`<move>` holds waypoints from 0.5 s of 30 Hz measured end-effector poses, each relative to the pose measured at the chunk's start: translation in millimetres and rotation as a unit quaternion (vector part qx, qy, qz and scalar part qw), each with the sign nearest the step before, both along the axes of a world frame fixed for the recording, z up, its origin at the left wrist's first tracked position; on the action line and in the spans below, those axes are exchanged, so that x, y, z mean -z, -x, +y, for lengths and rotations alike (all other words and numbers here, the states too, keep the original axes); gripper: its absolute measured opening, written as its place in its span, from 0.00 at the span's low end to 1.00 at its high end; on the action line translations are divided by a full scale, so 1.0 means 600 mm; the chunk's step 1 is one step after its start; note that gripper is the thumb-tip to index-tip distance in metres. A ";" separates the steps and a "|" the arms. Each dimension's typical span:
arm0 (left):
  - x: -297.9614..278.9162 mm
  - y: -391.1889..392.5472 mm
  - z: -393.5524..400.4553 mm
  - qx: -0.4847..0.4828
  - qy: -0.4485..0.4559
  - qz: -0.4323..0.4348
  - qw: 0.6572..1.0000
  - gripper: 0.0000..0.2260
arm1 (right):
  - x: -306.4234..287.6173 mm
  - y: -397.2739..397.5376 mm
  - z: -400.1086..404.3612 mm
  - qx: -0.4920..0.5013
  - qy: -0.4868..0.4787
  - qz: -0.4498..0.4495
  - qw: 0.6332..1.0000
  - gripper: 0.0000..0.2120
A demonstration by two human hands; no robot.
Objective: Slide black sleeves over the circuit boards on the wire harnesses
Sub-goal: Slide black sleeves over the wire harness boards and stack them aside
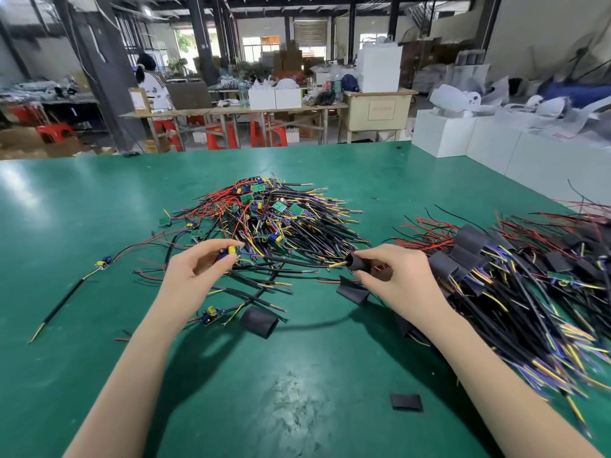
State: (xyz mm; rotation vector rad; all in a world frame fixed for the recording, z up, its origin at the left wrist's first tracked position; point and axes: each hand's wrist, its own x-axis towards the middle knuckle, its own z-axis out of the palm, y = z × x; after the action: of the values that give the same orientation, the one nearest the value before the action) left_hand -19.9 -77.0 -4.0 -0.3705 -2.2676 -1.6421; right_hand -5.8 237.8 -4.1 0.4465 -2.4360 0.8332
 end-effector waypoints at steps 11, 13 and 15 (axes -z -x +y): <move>-0.005 -0.008 0.015 0.013 0.021 -0.002 1.000 0.10 | -0.010 -0.013 -0.018 -0.002 -0.160 0.129 0.979 0.11; -0.005 -0.008 0.014 0.012 0.025 0.000 1.000 0.10 | -0.010 -0.015 -0.019 0.010 -0.141 0.134 0.981 0.11; -0.003 -0.008 0.018 0.016 0.026 -0.005 1.000 0.10 | -0.010 -0.016 -0.021 0.010 -0.124 0.131 0.984 0.12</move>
State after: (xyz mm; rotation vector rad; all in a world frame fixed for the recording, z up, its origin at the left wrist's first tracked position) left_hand -15.1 -66.3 -2.4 -0.4130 -2.3256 -1.6066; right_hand 4.0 225.2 2.1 0.5827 -2.2999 0.4308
